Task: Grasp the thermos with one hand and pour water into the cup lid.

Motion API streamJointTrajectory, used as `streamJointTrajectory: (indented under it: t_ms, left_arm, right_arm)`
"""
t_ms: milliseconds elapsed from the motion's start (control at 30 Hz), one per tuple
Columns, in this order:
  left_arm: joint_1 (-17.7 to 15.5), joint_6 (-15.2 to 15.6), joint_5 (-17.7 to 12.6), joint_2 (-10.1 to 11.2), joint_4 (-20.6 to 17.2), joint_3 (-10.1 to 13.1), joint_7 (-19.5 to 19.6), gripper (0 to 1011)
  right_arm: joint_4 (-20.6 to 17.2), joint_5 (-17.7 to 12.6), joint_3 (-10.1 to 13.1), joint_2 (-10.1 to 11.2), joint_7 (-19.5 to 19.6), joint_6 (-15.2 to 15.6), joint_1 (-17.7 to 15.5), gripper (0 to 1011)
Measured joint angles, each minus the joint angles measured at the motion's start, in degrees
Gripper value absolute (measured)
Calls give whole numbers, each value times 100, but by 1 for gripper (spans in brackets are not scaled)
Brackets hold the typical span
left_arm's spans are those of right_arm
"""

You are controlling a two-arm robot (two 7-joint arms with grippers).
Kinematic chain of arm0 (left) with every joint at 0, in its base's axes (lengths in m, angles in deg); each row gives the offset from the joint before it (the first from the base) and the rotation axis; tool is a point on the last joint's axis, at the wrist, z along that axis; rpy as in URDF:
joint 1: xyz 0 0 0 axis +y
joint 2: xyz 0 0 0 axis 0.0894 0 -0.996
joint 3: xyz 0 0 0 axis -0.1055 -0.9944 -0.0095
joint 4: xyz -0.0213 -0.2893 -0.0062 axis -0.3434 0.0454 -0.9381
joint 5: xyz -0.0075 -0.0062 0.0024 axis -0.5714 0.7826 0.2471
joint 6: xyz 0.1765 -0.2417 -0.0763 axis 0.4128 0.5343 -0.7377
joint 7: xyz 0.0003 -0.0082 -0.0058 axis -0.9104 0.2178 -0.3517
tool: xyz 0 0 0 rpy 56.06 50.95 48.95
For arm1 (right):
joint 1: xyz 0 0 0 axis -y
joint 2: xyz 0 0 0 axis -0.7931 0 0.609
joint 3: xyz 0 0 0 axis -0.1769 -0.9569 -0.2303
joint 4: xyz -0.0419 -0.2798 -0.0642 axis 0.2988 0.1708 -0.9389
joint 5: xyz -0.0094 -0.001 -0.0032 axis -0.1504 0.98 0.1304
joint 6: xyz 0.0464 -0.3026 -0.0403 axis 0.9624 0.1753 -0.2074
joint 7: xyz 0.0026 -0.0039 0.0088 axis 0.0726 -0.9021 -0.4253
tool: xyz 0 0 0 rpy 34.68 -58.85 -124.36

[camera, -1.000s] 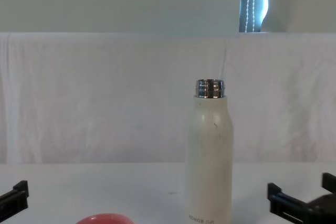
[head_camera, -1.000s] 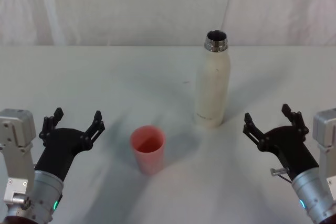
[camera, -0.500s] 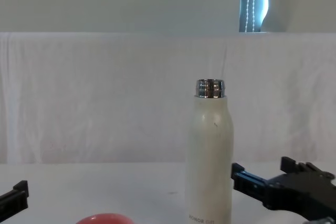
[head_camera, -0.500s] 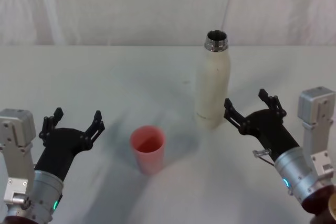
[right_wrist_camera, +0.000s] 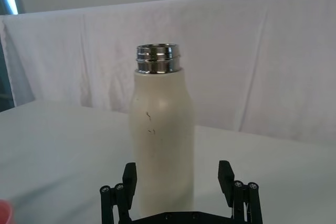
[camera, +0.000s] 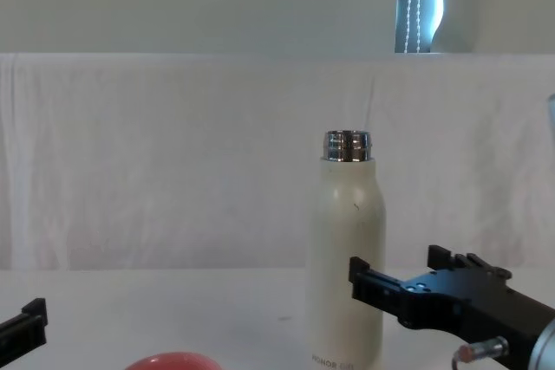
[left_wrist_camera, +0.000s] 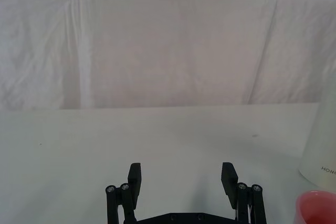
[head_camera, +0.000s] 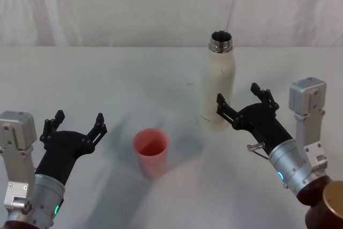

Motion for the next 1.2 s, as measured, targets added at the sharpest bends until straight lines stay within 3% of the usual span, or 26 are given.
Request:
streamJointTrajectory:
  t_ms: [1200]
  left_arm:
    - [0, 0, 0, 0, 0, 0, 0, 1001]
  right_arm:
    - [727, 2, -234, -89, -204, 0, 720, 1001]
